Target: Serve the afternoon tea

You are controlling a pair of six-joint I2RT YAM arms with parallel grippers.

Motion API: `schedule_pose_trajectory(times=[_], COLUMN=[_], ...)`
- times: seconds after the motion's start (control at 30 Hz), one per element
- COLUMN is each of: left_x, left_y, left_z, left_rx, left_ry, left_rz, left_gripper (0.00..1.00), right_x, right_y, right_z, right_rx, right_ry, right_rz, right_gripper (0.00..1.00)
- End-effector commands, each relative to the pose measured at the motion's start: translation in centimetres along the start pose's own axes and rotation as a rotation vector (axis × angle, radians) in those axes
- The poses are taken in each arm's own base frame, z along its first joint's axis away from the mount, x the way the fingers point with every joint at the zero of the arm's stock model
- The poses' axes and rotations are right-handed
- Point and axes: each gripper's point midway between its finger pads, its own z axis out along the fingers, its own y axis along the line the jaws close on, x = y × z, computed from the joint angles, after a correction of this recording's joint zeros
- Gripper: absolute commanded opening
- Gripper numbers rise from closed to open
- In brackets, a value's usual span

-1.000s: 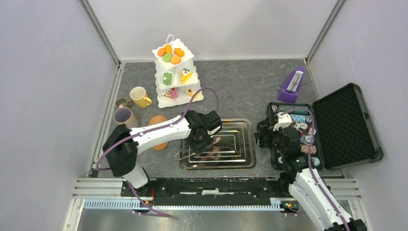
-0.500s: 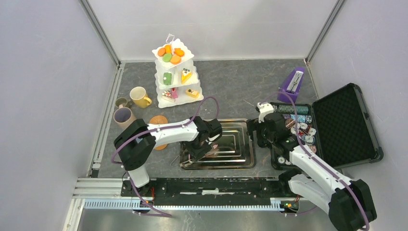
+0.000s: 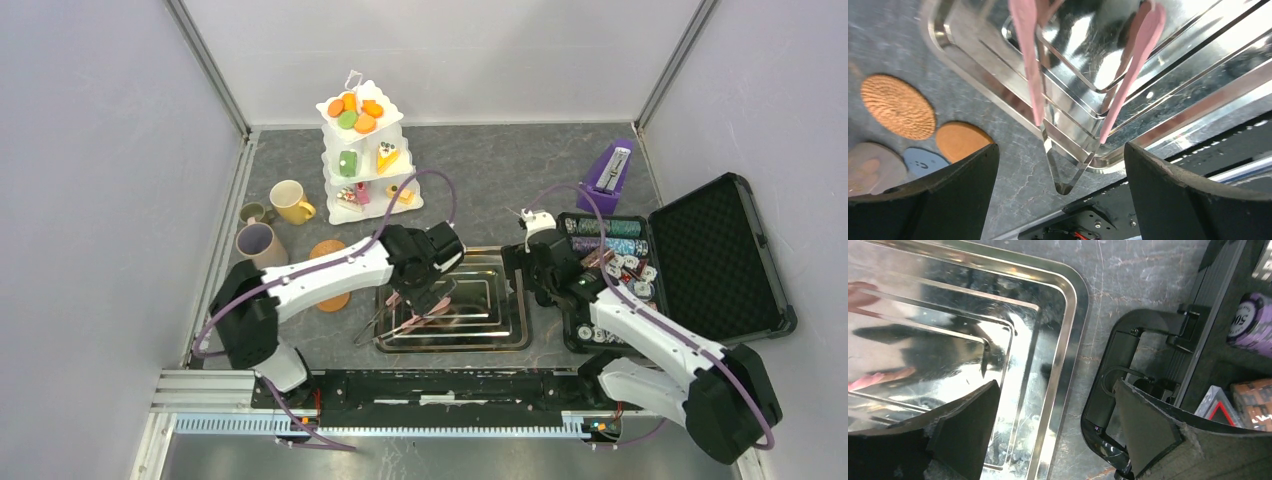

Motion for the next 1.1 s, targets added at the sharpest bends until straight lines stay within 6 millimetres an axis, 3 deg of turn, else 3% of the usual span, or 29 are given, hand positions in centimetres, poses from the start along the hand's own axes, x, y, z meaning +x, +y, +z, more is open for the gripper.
schedule_pose_trajectory(times=[0.0, 0.13, 0.23, 0.33, 0.47, 0.63, 0.77, 0.97, 1.07], left_x=[-3.5, -5.0, -5.2, -4.6, -2.9, -0.8, 0.1, 0.0, -0.1], left_y=[2.4, 3.8, 4.2, 3.9, 3.9, 5.0, 5.5, 5.6, 5.4], left_z=[-6.6, -10.9, -13.2, -14.4, -15.4, -16.3, -17.0, -18.0, -18.5], left_rx=[-0.047, -0.051, -0.026, 0.029, 0.065, 0.034, 0.022, 0.045, 0.066], left_ry=[-0.238, -0.408, -0.513, -0.585, -0.646, -0.671, -0.691, -0.756, -0.773], left_rz=[-0.087, -0.166, -0.222, -0.254, -0.279, -0.283, -0.286, -0.323, -0.334], left_gripper=[1.0, 1.0, 1.0, 1.0, 1.0, 1.0, 1.0, 1.0, 1.0], right_x=[-1.0, -0.8, -0.8, -1.1, -2.1, -3.6, -4.1, -9.1, -12.8], right_y=[-0.7, -1.1, -1.4, -1.7, -2.7, -1.1, -1.0, -2.1, -2.7], right_z=[1.3, 3.3, 4.8, 6.3, 8.2, 11.4, 12.9, 16.6, 18.3], right_rx=[0.093, 0.145, 0.184, 0.223, 0.318, 0.279, 0.302, 0.443, 0.492], right_ry=[-0.032, -0.01, -0.002, -0.008, -0.021, 0.019, 0.013, -0.061, -0.091], right_rz=[0.087, 0.073, 0.062, 0.059, 0.041, -0.021, -0.021, -0.134, -0.186], right_gripper=[0.89, 0.74, 0.68, 0.58, 0.54, 0.47, 0.48, 0.6, 0.66])
